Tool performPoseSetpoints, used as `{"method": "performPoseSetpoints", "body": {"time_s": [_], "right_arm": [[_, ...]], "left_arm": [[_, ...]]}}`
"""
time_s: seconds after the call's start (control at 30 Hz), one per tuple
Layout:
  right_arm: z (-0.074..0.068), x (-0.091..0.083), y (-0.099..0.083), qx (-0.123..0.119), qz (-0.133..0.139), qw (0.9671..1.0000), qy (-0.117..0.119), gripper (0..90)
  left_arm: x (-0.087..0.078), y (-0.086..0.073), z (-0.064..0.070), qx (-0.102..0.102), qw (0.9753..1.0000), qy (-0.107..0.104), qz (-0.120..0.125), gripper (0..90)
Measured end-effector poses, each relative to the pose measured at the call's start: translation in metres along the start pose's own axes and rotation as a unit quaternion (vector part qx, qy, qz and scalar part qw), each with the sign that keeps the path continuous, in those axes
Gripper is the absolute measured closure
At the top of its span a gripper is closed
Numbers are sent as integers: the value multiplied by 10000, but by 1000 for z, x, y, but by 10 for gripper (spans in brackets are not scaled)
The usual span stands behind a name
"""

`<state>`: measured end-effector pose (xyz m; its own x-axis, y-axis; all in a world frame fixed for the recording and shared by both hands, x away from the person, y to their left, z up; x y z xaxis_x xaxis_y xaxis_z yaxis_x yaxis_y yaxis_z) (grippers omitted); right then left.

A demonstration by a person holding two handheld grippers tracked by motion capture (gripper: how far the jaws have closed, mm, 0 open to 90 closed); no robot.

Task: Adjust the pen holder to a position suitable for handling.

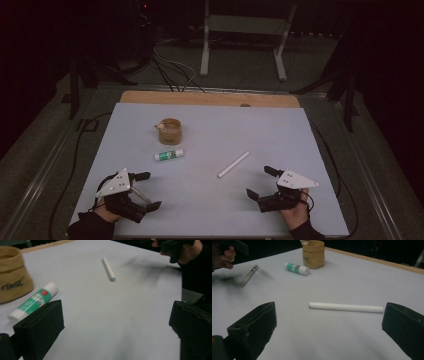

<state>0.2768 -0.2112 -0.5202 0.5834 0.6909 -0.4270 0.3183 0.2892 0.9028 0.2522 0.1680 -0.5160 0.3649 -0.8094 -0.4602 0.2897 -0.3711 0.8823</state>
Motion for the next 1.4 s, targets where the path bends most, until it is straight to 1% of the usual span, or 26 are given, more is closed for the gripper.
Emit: {"method": "performPoseSetpoints", "body": {"time_s": [0.03, 0.07, 0.1, 0.13, 0.2, 0.27, 0.3, 0.37, 0.4, 0.43, 0.47, 0.53, 0.6, 0.7, 0.77, 0.8, 0.87, 0.9, 0.97, 1.0, 1.07, 1.1, 1.13, 1.2, 1.37, 1.4], "right_arm": [[0, 0, 1, -13, 14, 10000, -5, 0], [0, 0, 1, -13, 14, 10000, -5, 0], [0, 0, 1, -3, 29, 10000, 0, 0], [-1, 0, 2, 16, 48, 10000, 6, 0], [-1, 0, 3, 25, 58, 10000, 6, 0], [-2, 0, 3, 24, 58, 10000, 13, 0], [-2, 0, 4, 8, 58, 10000, 20, 0], [-3, 0, 4, 15, 67, 10000, 27, 0], [-3, 0, 4, 19, 68, 10000, 29, 0], [-3, 0, 4, 19, 68, 10000, 29, 0], [-3, 0, 5, 10, 72, 10000, 42, 0], [-4, 0, 5, -5, 64, 10000, 34, 0], [-3, 0, 5, -3, 73, 10000, 36, 0], [-3, 0, 4, 0, 55, 10000, 51, 0], [-4, 0, 4, -12, 53, 10000, 48, 0], [-4, 0, 5, -23, 50, 10000, 31, 0], [-4, 0, 5, -40, 62, 10000, 21, 0], [-4, -1, 6, -47, 78, 10000, 15, 0], [-3, -1, 6, -36, 87, 10000, 19, 0], [-3, -1, 6, -23, 91, 10000, 19, 0], [-3, -2, 6, -16, 98, 9999, 23, 0], [-3, -2, 6, -16, 98, 9999, 23, 0], [-3, -2, 6, -13, 107, 9999, 30, 0], [-3, -2, 7, 10, 117, 9999, 52, 0], [-2, -2, 7, 15, 128, 9999, 39, 0], [-2, -2, 7, 15, 128, 9999, 39, 0]], "left_arm": [[0, 3, 1, 37, 10000, 42, 5, 1], [0, 3, 1, 37, 10000, 42, 5, 2], [-1, 8, 5, 69, 10000, -55, 28, 2], [-2, 11, 6, 134, 9999, -26, 27, 2], [-4, 17, 8, 165, 9998, -90, 57, 2], [-4, 19, 8, 184, 9998, -69, 78, 2], [-6, 26, 7, 188, 9997, -65, 147, 2], [-7, 30, 5, 197, 9996, -21, 182, 2], [-9, 36, 3, 223, 9995, 0, 214, 2], [-9, 36, 3, 223, 9995, 0, 214, 2], [-10, 41, 2, 238, 9994, 17, 244, 2], [-11, 44, 1, 215, 9994, 1, 271, 2], [-11, 50, -3, 218, 9993, 40, 292, 2], [-10, 54, -7, 195, 9993, 84, 298, 2], [-8, 58, -13, 133, 9991, 226, 323, 2], [-8, 62, -21, 27, 9987, 333, 392, 2], [-8, 62, -21, 27, 9987, 333, 392, 2], [-7, 65, -29, -20, 9982, 450, 384, 2], [-5, 66, -37, -85, 9977, 541, 410, 2], [-4, 67, -46, -127, 9971, 639, 404, 2], [-4, 67, -46, -127, 9971, 639, 404, 2], [-3, 69, -54, -193, 9963, 732, 412, 2], [-3, 71, -59, -239, 9953, 814, 458, 2], [-3, 74, -66, -366, 9941, 861, 540, 3], [-1, 81, -80, -330, 9924, 1028, 598, 3], [0, 82, -85, -348, 9916, 1097, 597, 3]]}}
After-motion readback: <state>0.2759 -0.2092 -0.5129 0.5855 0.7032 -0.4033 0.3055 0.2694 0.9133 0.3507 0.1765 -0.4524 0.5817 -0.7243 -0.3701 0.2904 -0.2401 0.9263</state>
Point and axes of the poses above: each handheld gripper's, and its own axes: x roughly forward along the jaws, y roughly out of its top, z roughly to its right, the point moved 6 cm from there along x, roughly forward along the jaws, and after that the axes turned 3 degrees about -z, right-handed, at the moved point
